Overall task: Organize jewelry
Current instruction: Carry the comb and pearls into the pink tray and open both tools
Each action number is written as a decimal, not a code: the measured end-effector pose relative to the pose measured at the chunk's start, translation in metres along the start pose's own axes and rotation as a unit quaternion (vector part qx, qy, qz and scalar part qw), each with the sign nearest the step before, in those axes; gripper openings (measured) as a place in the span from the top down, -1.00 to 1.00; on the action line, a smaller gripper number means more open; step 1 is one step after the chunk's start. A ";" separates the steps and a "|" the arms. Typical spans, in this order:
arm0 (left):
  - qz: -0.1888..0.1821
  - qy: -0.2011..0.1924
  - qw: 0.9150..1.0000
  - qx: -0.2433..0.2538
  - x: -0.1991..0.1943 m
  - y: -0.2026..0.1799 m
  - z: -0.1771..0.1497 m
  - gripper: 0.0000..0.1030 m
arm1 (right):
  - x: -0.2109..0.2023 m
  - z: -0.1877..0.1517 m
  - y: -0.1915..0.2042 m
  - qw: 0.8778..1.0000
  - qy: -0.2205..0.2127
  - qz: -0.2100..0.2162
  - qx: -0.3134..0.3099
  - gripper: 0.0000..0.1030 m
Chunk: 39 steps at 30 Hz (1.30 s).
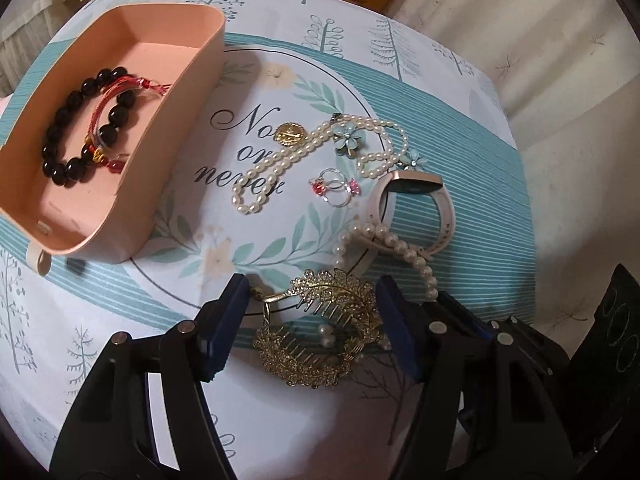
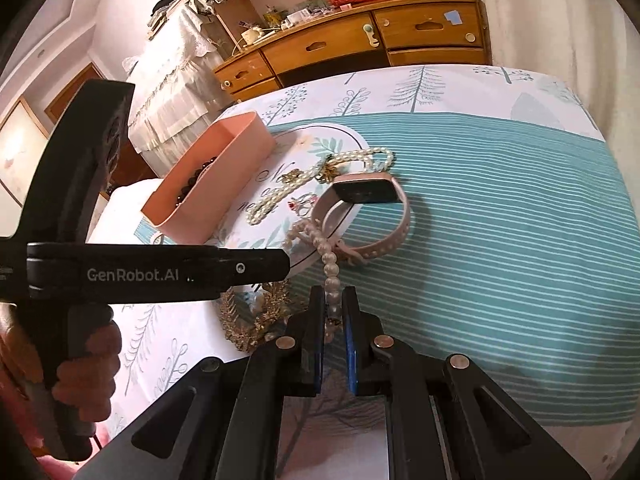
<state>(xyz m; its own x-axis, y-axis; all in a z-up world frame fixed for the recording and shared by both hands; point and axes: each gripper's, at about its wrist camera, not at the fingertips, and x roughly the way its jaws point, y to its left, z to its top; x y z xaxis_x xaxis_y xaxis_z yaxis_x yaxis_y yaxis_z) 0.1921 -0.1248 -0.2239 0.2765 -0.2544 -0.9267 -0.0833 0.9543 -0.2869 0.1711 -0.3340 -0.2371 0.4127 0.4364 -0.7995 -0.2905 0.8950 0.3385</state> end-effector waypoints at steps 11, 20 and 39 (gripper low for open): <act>-0.010 -0.012 1.000 0.000 -0.024 0.022 -0.019 -0.21 | -0.005 -0.004 0.016 1.000 0.000 0.010 -0.005 0.83; -0.015 -0.038 0.999 0.026 -0.061 0.035 -0.023 -0.15 | -0.010 0.001 0.042 0.999 -0.003 0.038 -0.020 0.88; -0.041 -0.112 0.989 0.087 -0.179 0.074 0.014 -0.15 | 0.001 0.024 0.059 0.994 0.016 -0.094 0.056 0.33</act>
<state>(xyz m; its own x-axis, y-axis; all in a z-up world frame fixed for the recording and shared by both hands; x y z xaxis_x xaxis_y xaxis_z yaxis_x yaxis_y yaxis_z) 0.1501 -0.0065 -0.0761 0.4817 -0.3090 -0.8200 0.1083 0.9496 -0.2942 0.1752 -0.2783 -0.2054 0.4230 0.2587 -0.8684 -0.1125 0.9660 0.2330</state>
